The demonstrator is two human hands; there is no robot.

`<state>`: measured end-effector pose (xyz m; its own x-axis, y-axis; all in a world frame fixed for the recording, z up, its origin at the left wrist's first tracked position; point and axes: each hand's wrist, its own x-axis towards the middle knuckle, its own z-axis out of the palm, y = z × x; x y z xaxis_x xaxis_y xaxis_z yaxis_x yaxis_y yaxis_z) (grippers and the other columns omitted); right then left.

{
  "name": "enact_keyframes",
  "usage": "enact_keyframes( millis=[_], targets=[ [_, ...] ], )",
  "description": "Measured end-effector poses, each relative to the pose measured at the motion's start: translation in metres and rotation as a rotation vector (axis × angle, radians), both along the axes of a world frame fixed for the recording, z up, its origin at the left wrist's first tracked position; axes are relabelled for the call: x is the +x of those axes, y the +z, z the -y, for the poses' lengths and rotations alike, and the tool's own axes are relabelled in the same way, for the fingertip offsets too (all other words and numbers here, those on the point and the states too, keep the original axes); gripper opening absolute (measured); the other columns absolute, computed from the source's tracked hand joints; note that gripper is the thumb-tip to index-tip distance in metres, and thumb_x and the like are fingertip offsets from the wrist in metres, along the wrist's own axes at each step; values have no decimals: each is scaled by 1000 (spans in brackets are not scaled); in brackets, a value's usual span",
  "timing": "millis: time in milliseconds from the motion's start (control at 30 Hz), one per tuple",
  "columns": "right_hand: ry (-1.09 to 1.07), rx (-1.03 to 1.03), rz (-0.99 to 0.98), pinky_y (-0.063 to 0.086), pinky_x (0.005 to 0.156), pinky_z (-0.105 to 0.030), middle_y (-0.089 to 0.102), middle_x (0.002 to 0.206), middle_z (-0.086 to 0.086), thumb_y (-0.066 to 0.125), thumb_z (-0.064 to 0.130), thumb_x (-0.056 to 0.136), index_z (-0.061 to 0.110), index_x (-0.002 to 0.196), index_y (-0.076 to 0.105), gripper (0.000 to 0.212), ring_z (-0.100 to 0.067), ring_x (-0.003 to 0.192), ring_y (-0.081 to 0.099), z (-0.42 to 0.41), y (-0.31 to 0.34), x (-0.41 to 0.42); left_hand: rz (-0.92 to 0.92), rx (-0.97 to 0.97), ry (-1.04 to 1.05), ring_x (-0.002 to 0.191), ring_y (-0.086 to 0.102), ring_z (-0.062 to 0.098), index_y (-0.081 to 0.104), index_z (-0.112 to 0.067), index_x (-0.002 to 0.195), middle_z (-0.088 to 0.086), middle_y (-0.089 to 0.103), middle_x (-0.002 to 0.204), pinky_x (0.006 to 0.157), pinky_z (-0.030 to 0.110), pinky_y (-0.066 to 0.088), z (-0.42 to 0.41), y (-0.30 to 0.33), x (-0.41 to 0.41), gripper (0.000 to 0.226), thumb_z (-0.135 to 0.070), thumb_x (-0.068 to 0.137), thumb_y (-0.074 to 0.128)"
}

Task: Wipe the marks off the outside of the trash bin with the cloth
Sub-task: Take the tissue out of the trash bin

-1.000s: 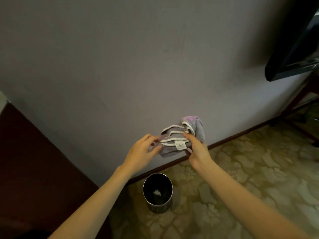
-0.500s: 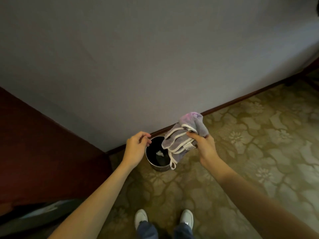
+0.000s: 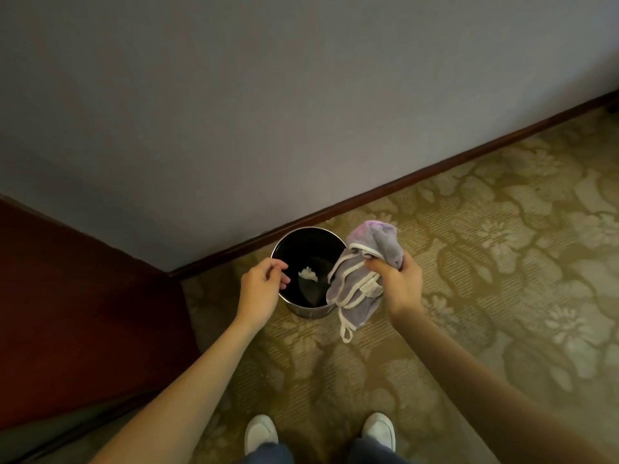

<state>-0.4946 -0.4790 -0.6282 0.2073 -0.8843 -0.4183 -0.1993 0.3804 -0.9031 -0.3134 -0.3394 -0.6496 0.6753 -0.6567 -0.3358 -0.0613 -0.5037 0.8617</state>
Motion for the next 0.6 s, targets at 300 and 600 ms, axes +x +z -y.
enact_keyframes(
  millis=[300, 600],
  targets=[
    [17, -347, 83, 44, 60, -36, 48, 68, -3, 71, 18, 67, 2, 74, 45, 31, -14, 64, 47, 28, -116, 26, 86, -231, 147, 71, 64, 7, 67, -27, 91, -4, 67, 75, 72, 25, 49, 49, -136, 20, 24, -15, 97, 46],
    [-43, -526, 327, 44, 64, -35, 50, 77, -8, 65, 14, 71, -1, 83, 48, 26, -17, 70, 49, 52, -172, 50, 147, -555, 95, 69, 63, 6, 68, -25, 87, -9, 67, 69, 63, 14, 49, 87, -187, 19, 26, -15, 97, 45]
  ],
)
